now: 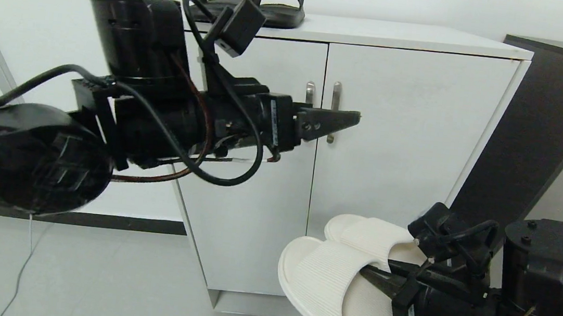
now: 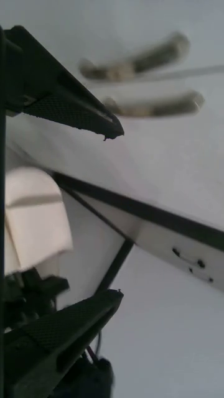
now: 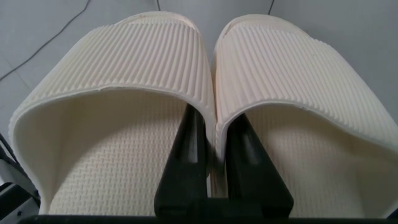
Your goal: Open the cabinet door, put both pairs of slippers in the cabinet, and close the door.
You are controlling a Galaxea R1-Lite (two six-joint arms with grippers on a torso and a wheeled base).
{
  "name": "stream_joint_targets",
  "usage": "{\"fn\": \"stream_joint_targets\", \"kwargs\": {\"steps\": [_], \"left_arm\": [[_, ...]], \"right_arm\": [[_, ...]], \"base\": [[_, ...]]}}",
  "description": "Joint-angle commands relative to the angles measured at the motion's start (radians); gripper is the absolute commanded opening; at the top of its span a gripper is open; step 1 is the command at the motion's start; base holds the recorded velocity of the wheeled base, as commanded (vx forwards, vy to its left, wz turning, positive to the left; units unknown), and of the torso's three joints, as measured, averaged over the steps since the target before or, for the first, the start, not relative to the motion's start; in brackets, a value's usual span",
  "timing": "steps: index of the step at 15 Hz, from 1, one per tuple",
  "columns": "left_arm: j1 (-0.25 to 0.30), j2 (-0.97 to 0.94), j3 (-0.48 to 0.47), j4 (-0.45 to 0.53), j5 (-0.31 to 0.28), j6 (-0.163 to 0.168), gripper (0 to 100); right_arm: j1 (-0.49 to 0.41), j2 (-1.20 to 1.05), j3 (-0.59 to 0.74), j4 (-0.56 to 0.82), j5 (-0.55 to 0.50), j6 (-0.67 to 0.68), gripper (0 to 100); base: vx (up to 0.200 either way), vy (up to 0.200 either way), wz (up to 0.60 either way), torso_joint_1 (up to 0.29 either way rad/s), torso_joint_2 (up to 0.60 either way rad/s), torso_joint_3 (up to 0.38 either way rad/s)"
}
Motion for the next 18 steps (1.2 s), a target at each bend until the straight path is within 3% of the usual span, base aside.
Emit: {"fn": "stream_joint_targets", "kwargs": {"steps": [1, 4, 7, 12, 18], "left_arm": [[-0.011, 0.096, -0.135, 0.043, -0.043, -0.063, 100], [0.011, 0.151, -0.203, 0.051, -0.044, -0.090, 100], [0.028, 0.186, -0.229, 0.052, -0.030, -0.090, 100], [0.031, 0.240, -0.284, 0.054, 0.042, -0.089, 100], [0.020, 0.297, -0.349, 0.075, 0.049, -0.090, 100]], "right_arm": [[-0.006, -0.004, 0.000, -0.001, 0.000, 0.000, 0], [-0.012, -0.002, -0.002, -0.001, 0.004, 0.000, 0], [-0.014, -0.002, 0.000, -0.001, 0.021, 0.000, 0], [-0.014, -0.001, -0.002, -0.001, 0.021, -0.002, 0], [-0.015, 0.001, -0.002, -0.001, 0.021, -0.002, 0]], "base": [[0.000, 0.000, 0.00, 0.000, 0.00, 0.000], [0.000, 0.000, 0.00, 0.000, 0.00, 0.000], [0.000, 0.000, 0.00, 0.000, 0.00, 0.000], [0.000, 0.000, 0.00, 0.000, 0.00, 0.000], [0.000, 0.000, 0.00, 0.000, 0.00, 0.000]]}}
